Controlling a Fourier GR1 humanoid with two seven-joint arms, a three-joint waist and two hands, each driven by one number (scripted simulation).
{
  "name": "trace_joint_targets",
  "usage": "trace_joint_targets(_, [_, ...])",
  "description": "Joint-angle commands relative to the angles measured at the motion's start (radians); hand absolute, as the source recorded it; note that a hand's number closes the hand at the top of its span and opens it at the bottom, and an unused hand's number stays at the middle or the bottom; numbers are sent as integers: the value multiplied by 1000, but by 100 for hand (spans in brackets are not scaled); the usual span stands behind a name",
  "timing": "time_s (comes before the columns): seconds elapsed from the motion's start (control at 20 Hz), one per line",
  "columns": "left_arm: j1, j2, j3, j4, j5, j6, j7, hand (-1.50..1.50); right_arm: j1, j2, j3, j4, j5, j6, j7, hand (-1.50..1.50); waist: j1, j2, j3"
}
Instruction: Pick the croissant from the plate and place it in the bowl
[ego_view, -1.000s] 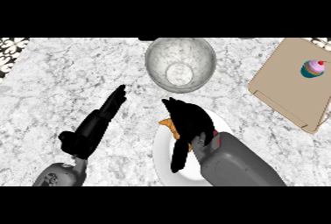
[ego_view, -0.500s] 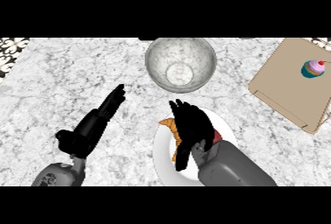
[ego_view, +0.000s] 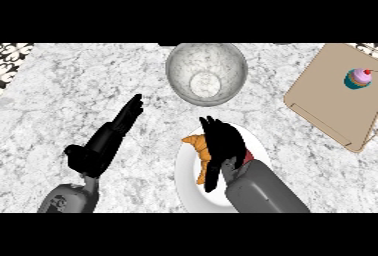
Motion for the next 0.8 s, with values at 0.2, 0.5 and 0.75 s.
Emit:
trace_joint_targets(0.2, [1,-37,42,26,-29,-54,-10,0,-7,50,-35,139,69,-62,-94,-150,2,1,0])
trace_joint_targets(0.5, [14,-104,-21,-16,-98,4,17,0,2,52,-39,137,162,-122,-233,150,-1,0,0])
trace_joint_targets(0.75, [49,-76,32,-26,-91,-53,-12,0,-31,52,-73,231,175,-216,-302,150,2,0,0])
